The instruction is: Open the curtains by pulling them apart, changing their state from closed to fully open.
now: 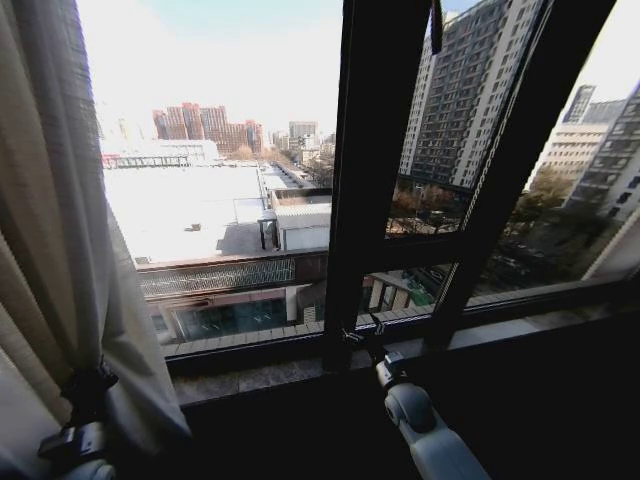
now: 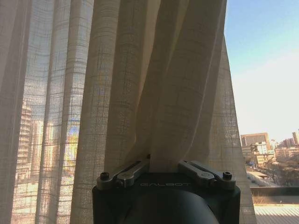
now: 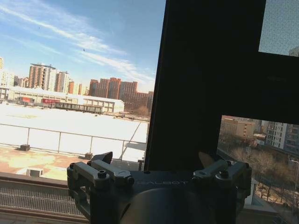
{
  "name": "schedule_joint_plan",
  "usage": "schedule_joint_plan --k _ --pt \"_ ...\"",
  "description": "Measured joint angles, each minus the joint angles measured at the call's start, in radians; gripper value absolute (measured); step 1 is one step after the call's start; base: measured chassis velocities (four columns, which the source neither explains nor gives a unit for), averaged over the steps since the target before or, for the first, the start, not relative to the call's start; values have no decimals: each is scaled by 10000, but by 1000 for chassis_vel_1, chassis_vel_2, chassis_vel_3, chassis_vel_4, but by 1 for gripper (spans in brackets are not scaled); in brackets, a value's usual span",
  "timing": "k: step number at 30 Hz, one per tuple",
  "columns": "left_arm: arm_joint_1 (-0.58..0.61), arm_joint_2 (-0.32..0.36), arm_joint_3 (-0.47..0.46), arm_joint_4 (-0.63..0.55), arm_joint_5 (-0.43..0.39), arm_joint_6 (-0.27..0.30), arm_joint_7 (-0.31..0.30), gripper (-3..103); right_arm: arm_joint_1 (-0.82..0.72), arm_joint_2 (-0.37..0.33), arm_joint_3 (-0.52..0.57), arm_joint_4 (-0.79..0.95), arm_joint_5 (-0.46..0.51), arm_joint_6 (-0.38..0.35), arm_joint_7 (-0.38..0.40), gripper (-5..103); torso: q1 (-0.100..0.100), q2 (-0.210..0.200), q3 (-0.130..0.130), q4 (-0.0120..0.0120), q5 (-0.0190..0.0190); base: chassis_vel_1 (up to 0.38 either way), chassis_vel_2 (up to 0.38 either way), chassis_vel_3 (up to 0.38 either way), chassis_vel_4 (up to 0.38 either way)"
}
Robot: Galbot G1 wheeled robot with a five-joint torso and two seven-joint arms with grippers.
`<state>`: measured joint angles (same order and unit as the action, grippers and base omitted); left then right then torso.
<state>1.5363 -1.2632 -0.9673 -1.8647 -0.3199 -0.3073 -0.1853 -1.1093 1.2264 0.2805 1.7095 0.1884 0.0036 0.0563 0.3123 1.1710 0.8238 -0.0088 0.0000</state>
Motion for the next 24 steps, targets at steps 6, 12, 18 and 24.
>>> schedule_joint_plan --k 6,12,18,24 --pt "64 -13 -7 -43 -3 -53 -1 0 -1 0 0 0 0 0 0 100 -5 3 -1 0 1 273 196 -297 -239" --pt "39 66 36 -42 44 -61 -49 0 0 3 -2 0 0 0 -1 100 -2 3 -1 4 -5 184 210 -206 -208" --pt "109 82 496 -697 477 40 -146 0 0 2 -2 0 0 0 -2 100 2 0 1 -1 0 33 35 -19 -56" --pt "122 -64 972 -1153 1035 226 -155 0 0 -2 4 0 0 0 0 100 1 0 1 -5 3 -49 -53 30 32"
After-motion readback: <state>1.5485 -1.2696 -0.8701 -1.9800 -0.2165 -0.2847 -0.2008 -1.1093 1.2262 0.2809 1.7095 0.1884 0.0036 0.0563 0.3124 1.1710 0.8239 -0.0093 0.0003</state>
